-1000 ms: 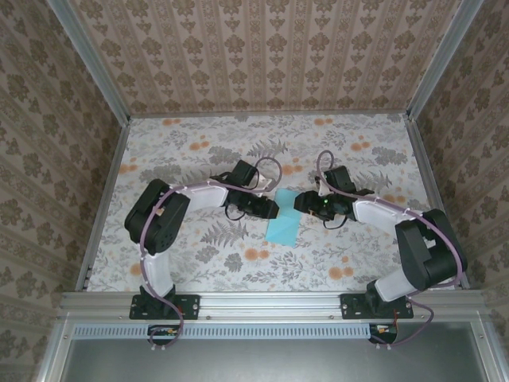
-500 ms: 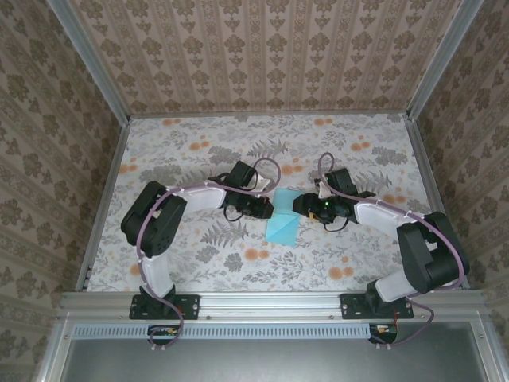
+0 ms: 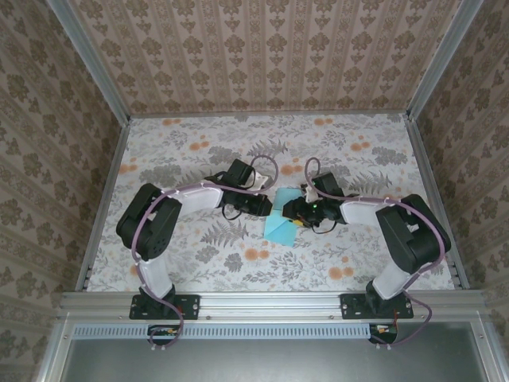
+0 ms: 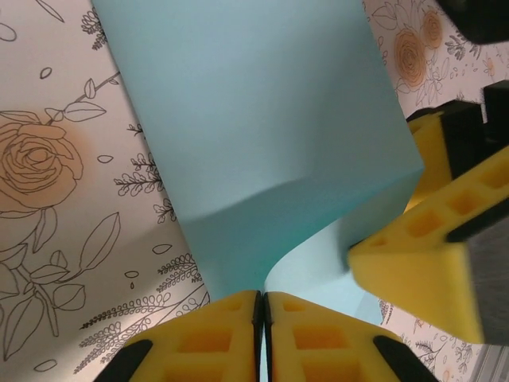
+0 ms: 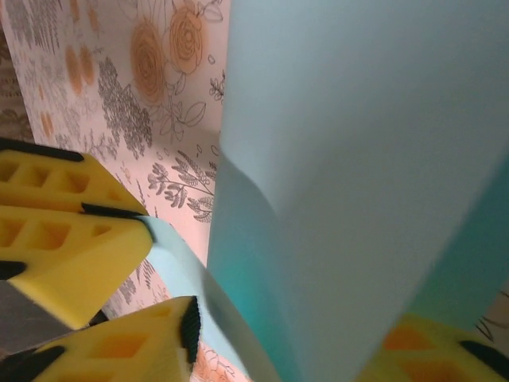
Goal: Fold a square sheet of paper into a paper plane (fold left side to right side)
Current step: Turn over the paper at the center of the table.
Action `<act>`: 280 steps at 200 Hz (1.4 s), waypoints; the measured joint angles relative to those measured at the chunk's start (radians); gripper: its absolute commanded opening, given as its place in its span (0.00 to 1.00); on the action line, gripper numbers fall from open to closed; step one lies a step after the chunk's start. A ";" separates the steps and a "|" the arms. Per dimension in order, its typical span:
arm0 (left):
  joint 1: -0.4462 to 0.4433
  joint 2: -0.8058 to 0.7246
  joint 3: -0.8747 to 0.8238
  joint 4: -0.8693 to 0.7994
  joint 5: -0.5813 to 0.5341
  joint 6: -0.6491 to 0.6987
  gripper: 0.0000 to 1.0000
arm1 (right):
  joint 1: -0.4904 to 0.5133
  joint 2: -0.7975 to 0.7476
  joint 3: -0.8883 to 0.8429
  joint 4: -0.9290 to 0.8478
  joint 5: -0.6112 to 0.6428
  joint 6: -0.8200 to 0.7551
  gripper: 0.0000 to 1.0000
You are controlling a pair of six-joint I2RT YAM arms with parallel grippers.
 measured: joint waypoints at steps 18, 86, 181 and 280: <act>0.008 -0.001 -0.008 0.019 0.003 -0.012 0.24 | 0.009 0.017 0.003 0.031 -0.007 0.030 0.19; 0.106 -0.185 -0.089 0.068 0.012 -0.086 0.64 | -0.018 -0.009 0.029 0.071 -0.034 0.006 0.03; 0.277 -0.502 -0.137 0.259 0.259 -0.298 0.99 | -0.155 -0.253 0.199 0.159 -0.288 -0.168 0.03; 0.212 -0.502 -0.039 0.352 0.438 -0.375 0.94 | -0.051 -0.244 0.396 0.178 -0.499 -0.190 0.03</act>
